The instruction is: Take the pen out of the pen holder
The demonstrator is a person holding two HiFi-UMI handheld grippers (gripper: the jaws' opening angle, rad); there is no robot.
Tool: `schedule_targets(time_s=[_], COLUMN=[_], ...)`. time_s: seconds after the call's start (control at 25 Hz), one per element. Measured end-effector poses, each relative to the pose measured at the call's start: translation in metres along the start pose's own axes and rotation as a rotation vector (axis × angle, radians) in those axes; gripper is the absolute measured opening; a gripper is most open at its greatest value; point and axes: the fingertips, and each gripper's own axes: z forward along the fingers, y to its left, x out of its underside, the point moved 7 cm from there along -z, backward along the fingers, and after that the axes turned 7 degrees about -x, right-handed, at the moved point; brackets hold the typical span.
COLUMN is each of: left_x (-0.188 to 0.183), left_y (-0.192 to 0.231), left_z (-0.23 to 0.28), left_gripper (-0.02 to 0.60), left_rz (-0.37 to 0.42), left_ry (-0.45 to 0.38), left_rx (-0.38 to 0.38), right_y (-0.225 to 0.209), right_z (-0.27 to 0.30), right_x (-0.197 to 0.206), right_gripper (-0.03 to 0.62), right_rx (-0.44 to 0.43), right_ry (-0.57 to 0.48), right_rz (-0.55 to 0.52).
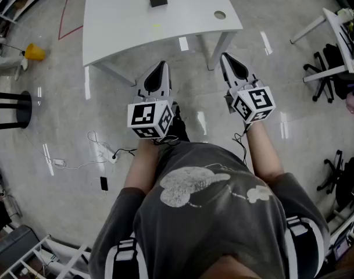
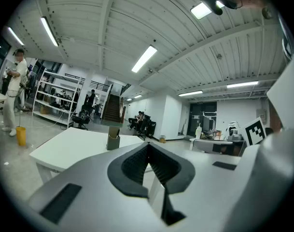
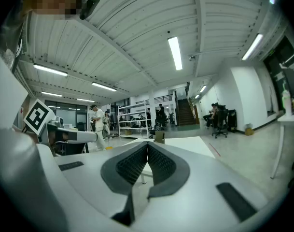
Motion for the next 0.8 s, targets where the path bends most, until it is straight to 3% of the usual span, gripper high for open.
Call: schedule_targets(time_s=[0.52, 0.8], left_x=[-0.043, -0.051], left_y=[0.1, 0.138], left_z=[0.126, 0.166], left_gripper=[0.008, 0.008], left_rz=[0.024, 0.022], left_ry=[-0.002, 0.011], left_rx=[0.02, 0.034], right_y=[-0.038, -0.05], right_z=[0.158, 0.216], right_x=[-0.034, -0.041], right_gripper=[0.008, 0.008], right_rx=[0.006, 0.01], right_ry=[-0.012, -0.029], right_rz=[-0.001, 0.017])
